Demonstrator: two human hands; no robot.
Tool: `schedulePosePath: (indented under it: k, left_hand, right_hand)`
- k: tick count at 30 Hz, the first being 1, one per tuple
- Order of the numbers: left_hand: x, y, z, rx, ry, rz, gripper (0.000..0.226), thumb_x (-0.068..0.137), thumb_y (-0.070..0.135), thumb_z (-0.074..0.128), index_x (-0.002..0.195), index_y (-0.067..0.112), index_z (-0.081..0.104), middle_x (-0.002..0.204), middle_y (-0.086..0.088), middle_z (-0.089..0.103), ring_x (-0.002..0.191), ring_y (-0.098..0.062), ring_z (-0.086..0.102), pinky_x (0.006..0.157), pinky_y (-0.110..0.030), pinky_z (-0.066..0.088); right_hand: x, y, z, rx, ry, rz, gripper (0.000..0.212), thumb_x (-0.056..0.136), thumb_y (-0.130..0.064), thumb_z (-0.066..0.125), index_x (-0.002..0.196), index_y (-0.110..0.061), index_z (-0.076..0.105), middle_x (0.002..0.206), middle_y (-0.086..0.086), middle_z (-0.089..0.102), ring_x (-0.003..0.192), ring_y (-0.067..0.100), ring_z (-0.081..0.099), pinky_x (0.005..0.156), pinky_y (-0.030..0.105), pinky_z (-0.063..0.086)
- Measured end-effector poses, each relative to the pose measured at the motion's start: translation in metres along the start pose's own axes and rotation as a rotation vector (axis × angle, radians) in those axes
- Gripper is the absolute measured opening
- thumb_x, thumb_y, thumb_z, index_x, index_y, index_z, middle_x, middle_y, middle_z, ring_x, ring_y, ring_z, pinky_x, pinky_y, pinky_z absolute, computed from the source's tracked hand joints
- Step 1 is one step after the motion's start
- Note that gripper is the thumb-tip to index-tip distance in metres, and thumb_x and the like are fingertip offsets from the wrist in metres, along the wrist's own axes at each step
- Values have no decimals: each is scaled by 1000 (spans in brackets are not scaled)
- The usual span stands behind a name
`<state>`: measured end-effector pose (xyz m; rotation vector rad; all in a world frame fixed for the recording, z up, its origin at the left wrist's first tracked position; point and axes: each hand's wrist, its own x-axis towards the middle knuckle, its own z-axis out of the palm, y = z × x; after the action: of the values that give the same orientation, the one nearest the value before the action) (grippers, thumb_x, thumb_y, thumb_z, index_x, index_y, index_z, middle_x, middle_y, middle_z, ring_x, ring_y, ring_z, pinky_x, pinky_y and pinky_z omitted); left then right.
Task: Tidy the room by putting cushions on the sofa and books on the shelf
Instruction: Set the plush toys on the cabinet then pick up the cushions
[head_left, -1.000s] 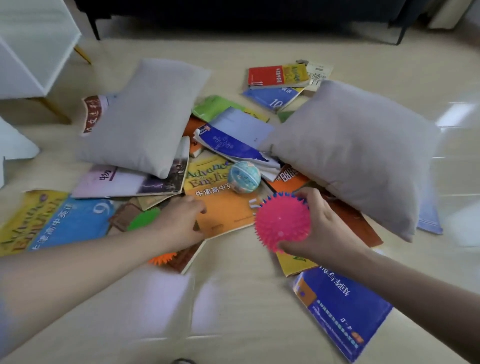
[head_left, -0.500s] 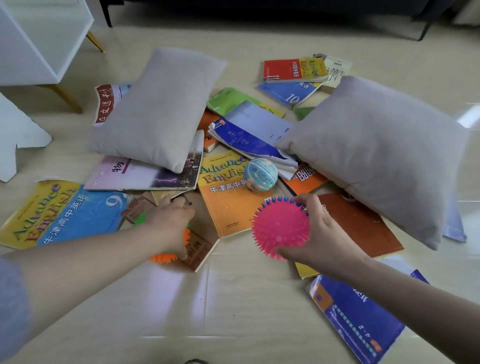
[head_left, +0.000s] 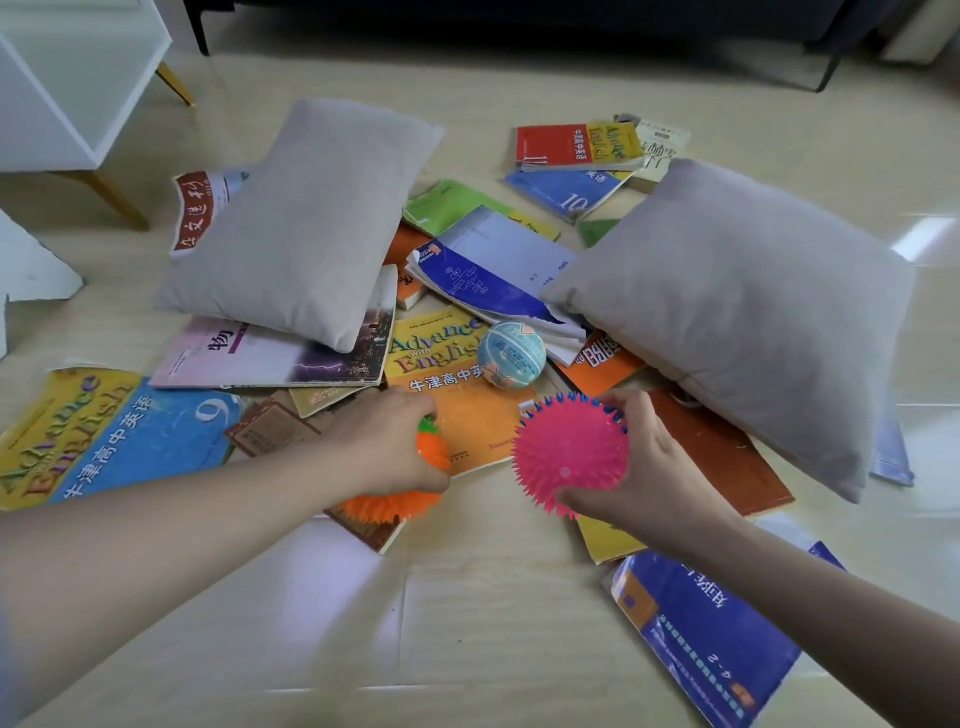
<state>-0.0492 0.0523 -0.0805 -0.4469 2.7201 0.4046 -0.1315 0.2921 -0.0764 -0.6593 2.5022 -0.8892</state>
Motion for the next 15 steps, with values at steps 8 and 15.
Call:
schedulePosePath:
  k: [8,15]
  left_hand:
    - [8,44,-9,-212,60,38,70,66,52,74,127,26,51,132,3,50,116,-15,48,90,-25,41]
    - [25,77,5,-319,91,47,76,55,59,69,121,25,54,122,2,56,106,-16,52,83,-28,42]
  right_hand:
    - [-9,24,-19,21,85,77,103,59,-37,83,141,-32,22,131,-8,39,117,13,45,87,26,43]
    - [-20,57,-37,18,77,229,109,66,-38,82,151,-27,16,143,-7,28,112,4,34,88,23,37]
